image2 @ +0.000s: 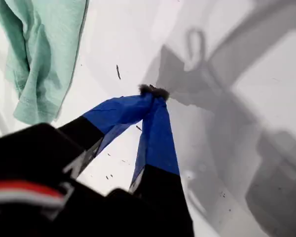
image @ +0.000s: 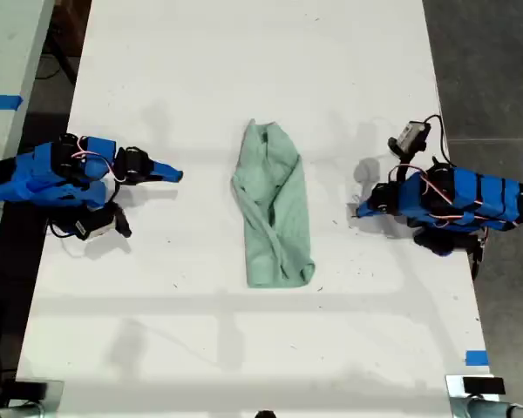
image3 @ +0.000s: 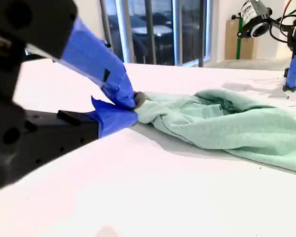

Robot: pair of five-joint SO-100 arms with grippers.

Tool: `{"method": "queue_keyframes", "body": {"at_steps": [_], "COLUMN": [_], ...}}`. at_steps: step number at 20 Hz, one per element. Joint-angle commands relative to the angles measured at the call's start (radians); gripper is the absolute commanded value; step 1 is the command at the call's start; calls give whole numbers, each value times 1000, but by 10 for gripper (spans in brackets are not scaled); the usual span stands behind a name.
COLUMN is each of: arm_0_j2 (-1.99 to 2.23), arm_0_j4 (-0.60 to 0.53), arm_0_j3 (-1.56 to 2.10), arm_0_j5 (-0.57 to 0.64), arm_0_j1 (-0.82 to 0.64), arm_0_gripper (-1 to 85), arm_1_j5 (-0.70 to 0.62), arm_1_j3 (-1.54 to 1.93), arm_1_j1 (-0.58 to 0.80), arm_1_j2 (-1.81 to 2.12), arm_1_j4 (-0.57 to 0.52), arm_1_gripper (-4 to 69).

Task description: Fold t shirt

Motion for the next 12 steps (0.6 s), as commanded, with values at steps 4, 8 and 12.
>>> {"method": "queue_keyframes", "body": {"at_steps": [4,8,12], "arm_0_j2": [8,8,8], "arm_0_j4": [3,3,5], "arm_0_j3": [6,6,6], "arm_0_j5": [-12,-12,-14], "arm_0_j1": [-15,-15,-14], "arm_0_gripper": [-2,-2,-2], "arm_1_j5": [-6,-5,2], "arm_1_j3": [14,15,17], "arm_1_j1": [-15,-15,-17], "arm_1_j2": [3,3,3], "arm_1_j4": [-20,-21,-21], "arm_1_gripper": [-24,-24,-24]}}
